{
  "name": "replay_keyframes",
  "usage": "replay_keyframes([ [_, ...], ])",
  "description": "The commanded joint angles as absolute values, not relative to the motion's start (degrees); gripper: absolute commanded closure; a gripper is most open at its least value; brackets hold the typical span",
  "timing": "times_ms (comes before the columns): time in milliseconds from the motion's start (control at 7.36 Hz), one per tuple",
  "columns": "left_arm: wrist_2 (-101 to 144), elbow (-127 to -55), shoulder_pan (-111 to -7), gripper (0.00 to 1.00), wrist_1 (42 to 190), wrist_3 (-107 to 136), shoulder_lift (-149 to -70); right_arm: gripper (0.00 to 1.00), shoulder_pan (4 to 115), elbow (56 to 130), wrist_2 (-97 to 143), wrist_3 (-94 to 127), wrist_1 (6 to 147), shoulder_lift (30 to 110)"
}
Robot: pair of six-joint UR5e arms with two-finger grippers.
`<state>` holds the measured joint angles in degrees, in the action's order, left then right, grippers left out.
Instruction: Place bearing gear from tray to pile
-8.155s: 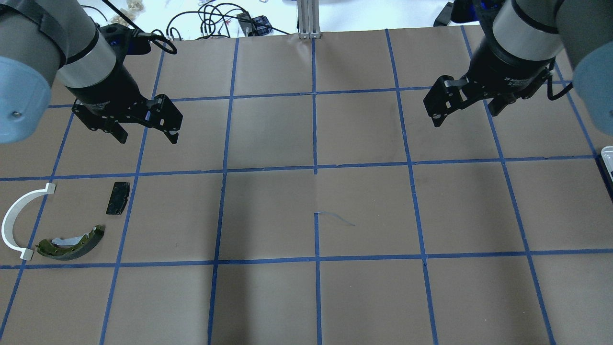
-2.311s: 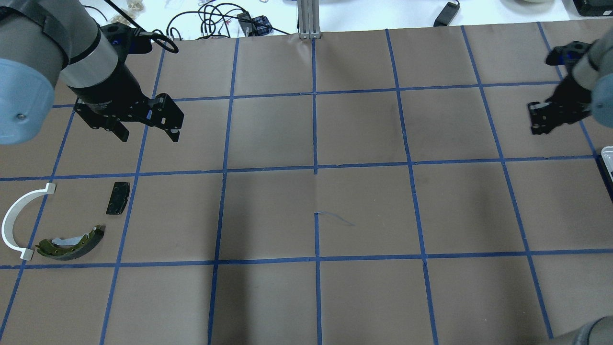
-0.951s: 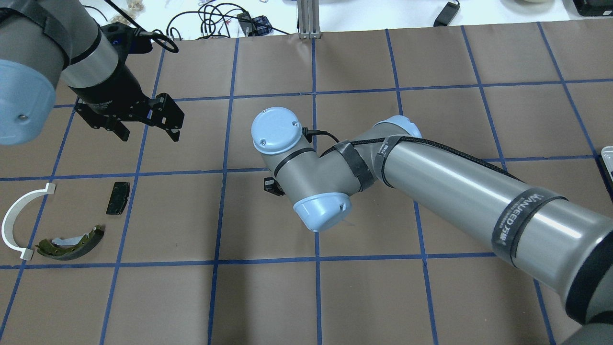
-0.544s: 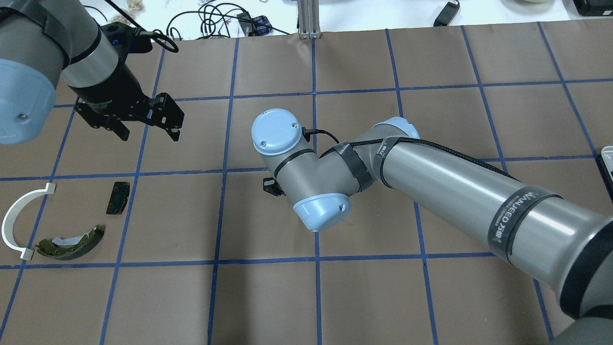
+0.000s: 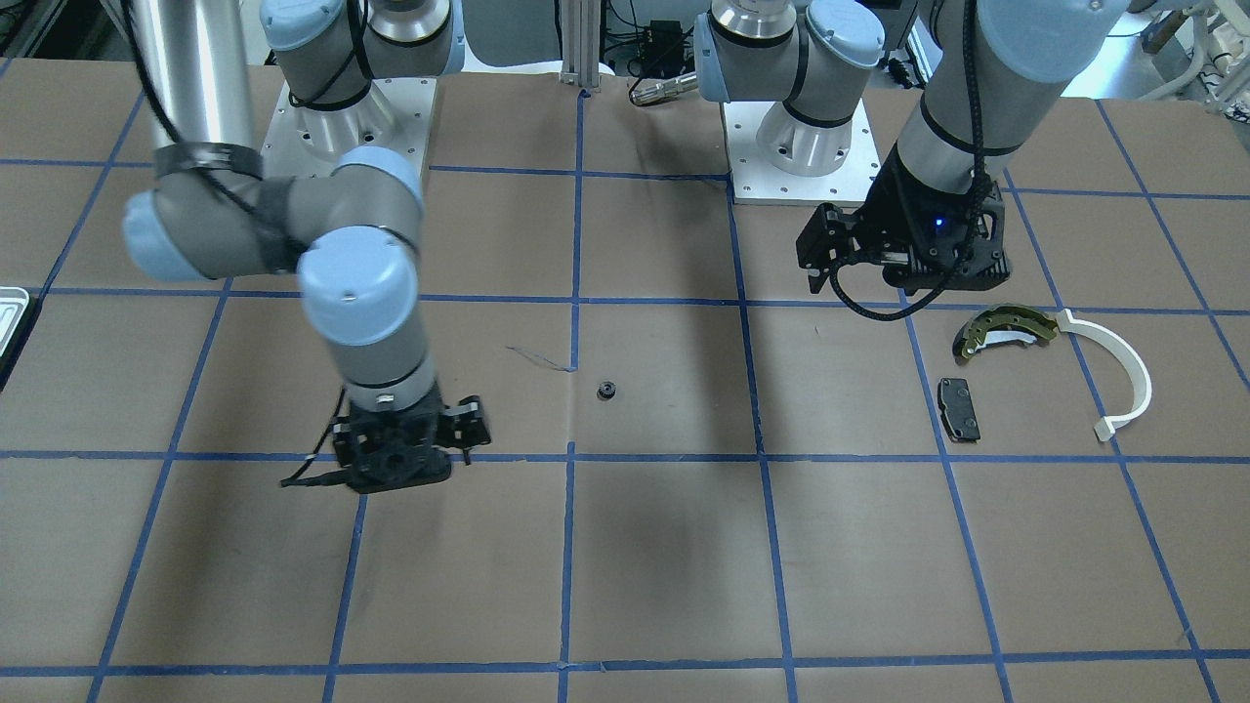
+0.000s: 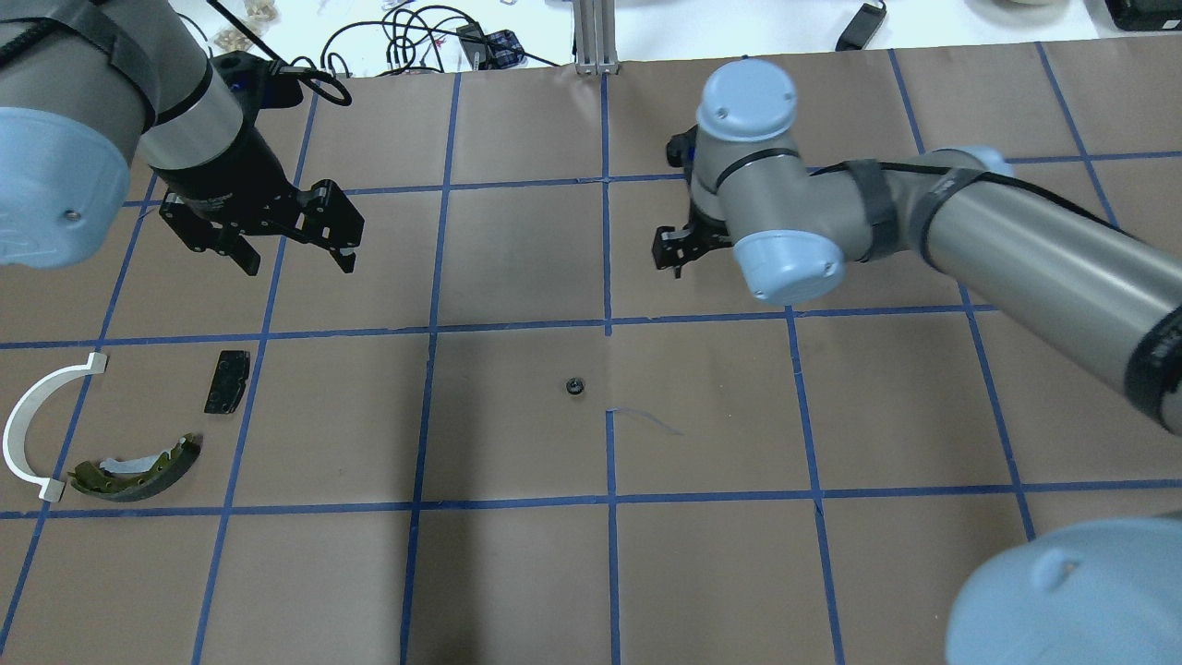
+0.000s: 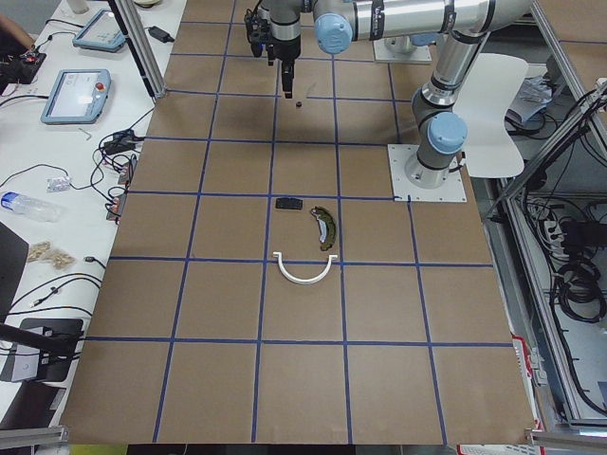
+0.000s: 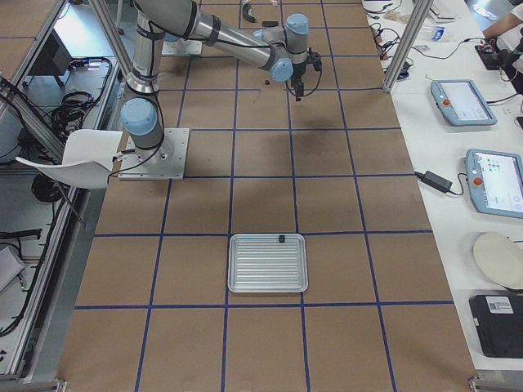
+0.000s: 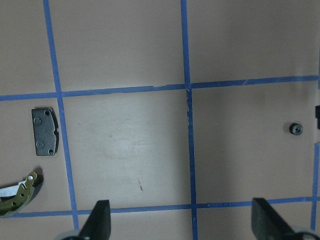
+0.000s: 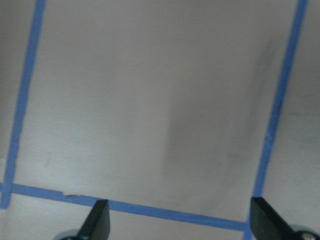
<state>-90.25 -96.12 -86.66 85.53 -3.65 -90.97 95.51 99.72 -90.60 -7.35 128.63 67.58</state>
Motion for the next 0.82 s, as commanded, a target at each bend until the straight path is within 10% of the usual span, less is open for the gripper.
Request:
replay_keyframes([
  [0,-90.17,-97.28,-92.77,0.0,79.93,0.6,-95.34,0.0,80.49,99.58,-88.42,-30.76,127.54,69.69],
  [680,-89.83,-103.0,-106.78,0.0,59.71,15.11,-107.64,0.0,48.57,99.76,-84.99,-65.01,120.59,72.07],
])
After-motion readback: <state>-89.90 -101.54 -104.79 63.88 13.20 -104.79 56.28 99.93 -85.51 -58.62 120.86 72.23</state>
